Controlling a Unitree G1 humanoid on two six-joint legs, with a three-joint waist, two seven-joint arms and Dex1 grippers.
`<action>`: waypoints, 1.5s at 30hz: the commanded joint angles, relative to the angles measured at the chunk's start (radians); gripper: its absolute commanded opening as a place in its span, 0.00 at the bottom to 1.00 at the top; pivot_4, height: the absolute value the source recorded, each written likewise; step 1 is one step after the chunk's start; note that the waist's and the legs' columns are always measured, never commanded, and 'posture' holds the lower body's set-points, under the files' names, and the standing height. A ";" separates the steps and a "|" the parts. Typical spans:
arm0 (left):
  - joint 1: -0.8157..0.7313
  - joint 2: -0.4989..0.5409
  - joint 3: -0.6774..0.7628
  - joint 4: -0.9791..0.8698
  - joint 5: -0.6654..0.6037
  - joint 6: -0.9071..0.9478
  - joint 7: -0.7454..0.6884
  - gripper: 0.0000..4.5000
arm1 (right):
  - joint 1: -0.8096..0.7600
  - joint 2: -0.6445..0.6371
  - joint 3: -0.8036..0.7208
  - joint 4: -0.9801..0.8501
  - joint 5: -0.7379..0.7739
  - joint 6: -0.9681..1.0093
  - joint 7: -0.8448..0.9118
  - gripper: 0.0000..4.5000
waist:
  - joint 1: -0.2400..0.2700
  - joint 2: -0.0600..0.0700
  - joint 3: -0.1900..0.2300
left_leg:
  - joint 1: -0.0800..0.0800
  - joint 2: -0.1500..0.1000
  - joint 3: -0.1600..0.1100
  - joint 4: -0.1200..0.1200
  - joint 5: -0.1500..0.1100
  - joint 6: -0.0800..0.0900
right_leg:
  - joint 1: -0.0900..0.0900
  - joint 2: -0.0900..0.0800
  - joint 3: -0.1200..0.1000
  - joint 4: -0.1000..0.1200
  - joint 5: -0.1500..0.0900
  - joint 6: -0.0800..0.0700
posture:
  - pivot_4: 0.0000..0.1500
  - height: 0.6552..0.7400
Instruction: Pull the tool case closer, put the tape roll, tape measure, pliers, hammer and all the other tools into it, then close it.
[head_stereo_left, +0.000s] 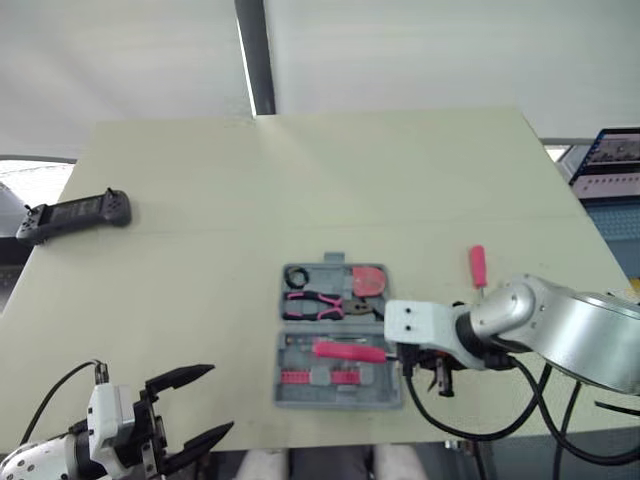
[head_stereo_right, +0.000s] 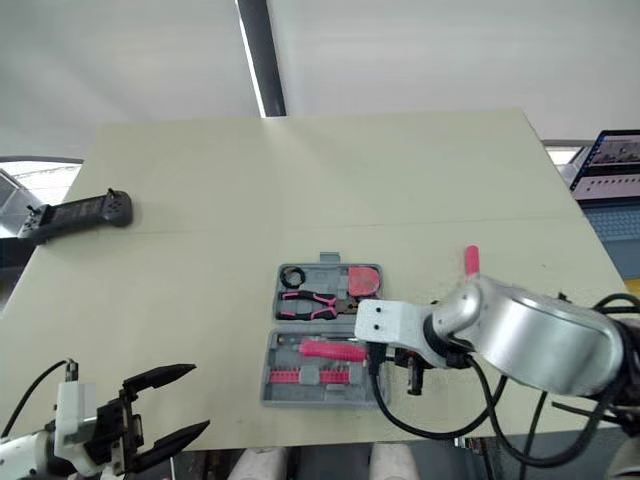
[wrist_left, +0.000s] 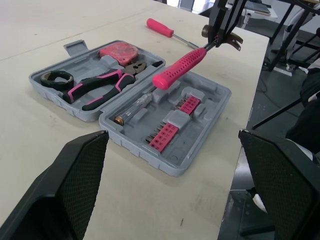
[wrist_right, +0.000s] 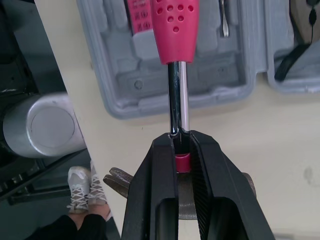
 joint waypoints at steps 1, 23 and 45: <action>0.024 -0.003 0.018 0.000 0.005 -0.023 -0.004 1.00 | -0.059 0.039 0.047 0.014 -0.002 0.010 -0.018 0.01 | 0.000 0.000 0.000 | 0.000 0.000 0.000 0.000 0.000 0.000 | 0.000 0.000 0.000 0.000 0.000 0.000 | 1.00 1.00; 0.081 -0.019 0.021 -0.014 0.015 -0.046 0.021 1.00 | -0.242 0.292 0.300 0.225 -0.033 0.010 -0.070 0.01 | -0.007 -0.001 -0.001 | -0.001 0.000 0.001 0.001 0.000 0.000 | -0.007 -0.002 -0.001 0.009 0.000 -0.001 | 1.00 1.00; 0.123 -0.017 0.017 -0.062 0.020 -0.035 0.044 1.00 | -0.256 0.391 0.331 0.328 -0.018 0.010 -0.117 0.01 | -0.027 -0.003 -0.002 | -0.002 0.000 0.001 0.000 0.000 0.000 | -0.013 -0.003 -0.001 0.014 0.000 -0.001 | 1.00 1.00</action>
